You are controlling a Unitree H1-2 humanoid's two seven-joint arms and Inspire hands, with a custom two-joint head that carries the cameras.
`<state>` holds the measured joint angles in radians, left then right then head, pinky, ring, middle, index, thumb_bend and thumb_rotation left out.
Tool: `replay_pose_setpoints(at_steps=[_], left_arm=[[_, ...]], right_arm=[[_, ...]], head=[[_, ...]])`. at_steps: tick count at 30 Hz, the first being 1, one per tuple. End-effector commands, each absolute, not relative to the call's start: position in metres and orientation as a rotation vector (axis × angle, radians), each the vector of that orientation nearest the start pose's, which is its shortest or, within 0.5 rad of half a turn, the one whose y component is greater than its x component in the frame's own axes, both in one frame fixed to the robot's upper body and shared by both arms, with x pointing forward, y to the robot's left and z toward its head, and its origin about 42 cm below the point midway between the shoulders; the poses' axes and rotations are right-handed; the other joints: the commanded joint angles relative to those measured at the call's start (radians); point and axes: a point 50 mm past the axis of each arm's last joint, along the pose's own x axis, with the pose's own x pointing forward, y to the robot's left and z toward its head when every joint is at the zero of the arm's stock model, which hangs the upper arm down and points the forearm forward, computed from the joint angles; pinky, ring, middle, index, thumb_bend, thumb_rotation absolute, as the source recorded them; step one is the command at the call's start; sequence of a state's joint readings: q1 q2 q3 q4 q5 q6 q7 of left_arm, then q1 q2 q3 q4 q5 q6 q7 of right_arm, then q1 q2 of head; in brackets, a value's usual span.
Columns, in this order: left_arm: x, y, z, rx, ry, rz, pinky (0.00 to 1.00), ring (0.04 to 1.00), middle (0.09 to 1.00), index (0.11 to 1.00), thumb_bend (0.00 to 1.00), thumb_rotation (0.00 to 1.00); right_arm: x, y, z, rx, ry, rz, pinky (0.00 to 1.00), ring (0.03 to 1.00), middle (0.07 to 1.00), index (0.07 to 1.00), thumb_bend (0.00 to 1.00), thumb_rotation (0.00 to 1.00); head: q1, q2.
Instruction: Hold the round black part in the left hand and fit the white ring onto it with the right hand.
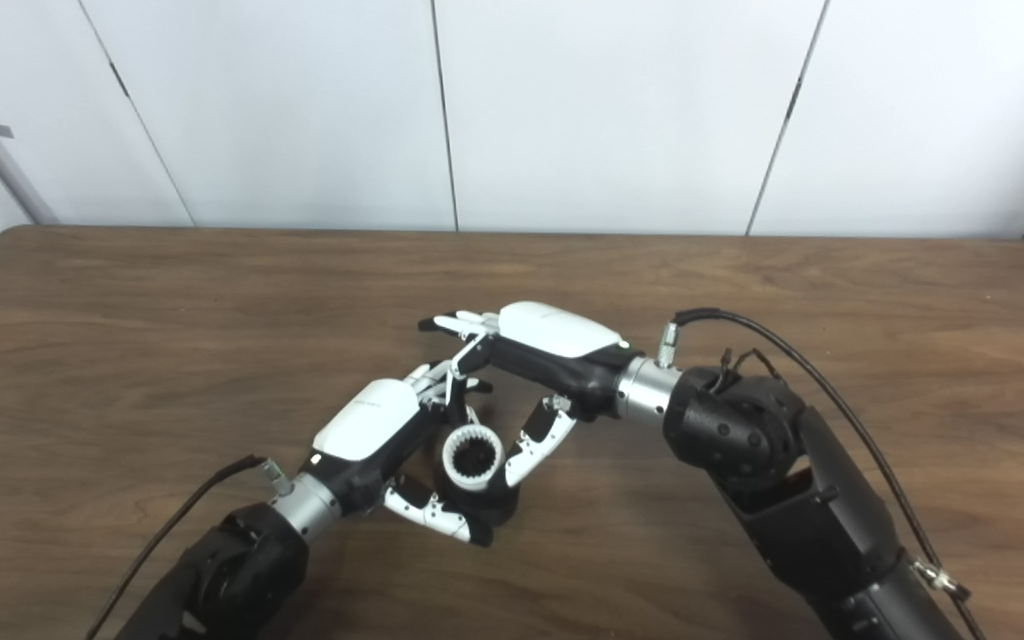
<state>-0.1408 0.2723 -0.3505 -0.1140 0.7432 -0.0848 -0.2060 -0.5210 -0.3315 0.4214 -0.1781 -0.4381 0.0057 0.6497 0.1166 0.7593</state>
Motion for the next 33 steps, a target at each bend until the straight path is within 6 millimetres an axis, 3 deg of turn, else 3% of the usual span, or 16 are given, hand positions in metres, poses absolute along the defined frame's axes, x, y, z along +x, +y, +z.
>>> replay_pose_setpoints(at_steps=[1, 19, 33], left_arm=[[0.304, 0.179, 0.161, 1.032, -0.385, -0.502, 1.00, 1.000, 0.897, 0.480, 0.52, 0.05], [0.304, 0.179, 0.164, 1.014, -0.390, -0.500, 1.00, 1.000, 0.898, 0.480, 0.52, 0.05], [0.305, 0.174, 0.164, 1.013, -0.398, -0.499, 1.00, 1.000, 0.900, 0.479, 0.52, 0.05]], right_arm=[[0.366, -0.137, 0.277, -1.031, -0.516, 0.912, 1.00, 1.000, 0.980, 0.474, 0.52, 0.13], [0.362, -0.147, 0.270, -1.064, -0.471, 0.913, 1.00, 1.000, 0.980, 0.476, 0.52, 0.13], [0.355, -0.142, 0.258, -1.028, -0.464, 0.956, 1.00, 1.000, 0.979, 0.476, 0.52, 0.13]], head=[[0.000, 0.002], [0.001, 0.015], [0.011, 0.014]])
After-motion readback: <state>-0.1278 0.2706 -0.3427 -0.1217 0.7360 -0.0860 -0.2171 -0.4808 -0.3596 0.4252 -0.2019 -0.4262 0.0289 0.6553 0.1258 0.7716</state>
